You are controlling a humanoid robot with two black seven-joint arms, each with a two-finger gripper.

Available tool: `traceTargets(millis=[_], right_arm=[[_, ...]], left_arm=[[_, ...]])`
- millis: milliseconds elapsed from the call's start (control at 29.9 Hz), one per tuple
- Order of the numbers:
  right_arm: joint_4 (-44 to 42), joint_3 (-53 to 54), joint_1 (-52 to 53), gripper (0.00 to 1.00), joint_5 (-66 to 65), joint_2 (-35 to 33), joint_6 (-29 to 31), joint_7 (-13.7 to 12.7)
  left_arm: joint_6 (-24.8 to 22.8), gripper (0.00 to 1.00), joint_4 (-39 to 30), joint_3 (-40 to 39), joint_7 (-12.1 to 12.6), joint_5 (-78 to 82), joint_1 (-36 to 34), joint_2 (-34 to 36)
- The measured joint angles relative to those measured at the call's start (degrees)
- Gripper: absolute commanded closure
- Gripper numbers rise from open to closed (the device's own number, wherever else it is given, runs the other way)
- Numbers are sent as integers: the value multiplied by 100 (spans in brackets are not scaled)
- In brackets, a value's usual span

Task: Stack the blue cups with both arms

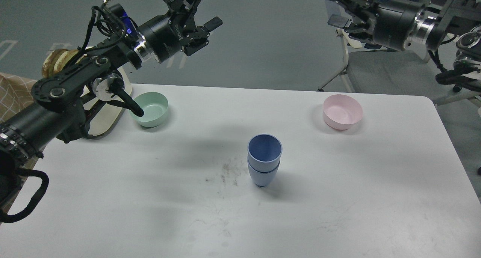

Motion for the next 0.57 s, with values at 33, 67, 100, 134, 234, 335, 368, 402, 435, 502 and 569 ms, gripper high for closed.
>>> traceTargets(millis=[33,67,100,134,234,335,368,402,435,502,569], right_arm=[[-130,453,-424,0,26,33,-1,0],[-221,806,-756,0,34,73,-1,0],[-310,1228,-1124,0,42,146,-1,0],[-384,1587,-1429,0,46,226,-1,0],[-611,2362,-2063,0,49,465,-1,0],[-880,2945,-2470,0,50,734,-1,0],[-965,3090,-2555,0,50,801,-1,0],[-1033,3208,-2613,0,50,851,-1,0],[-1100,3327,-2676,0,50,902,-1,0],[-1209,3525,-2797,0,50,1010,-2,0],[-1281,3683,-2918,0,50,1128,-1,0]], left_arm=[[0,8,61,0,-3,-137,44,-7],[4,8,122,0,-3,-265,88,-14],[5,8,218,-3,-4,-425,126,-36],[3,8,293,-3,-4,-508,161,-63],[-11,7,610,-4,-7,-748,249,-202],[-51,6,975,-4,-14,-912,290,-359],[-58,6,1069,-4,-16,-960,302,-397],[-65,6,1144,-4,-19,-1008,315,-426],[-71,5,1189,-4,-21,-1042,331,-443],[-76,5,1244,-48,-21,-1101,401,-468],[-77,5,1260,-154,-22,-1125,515,-481]])
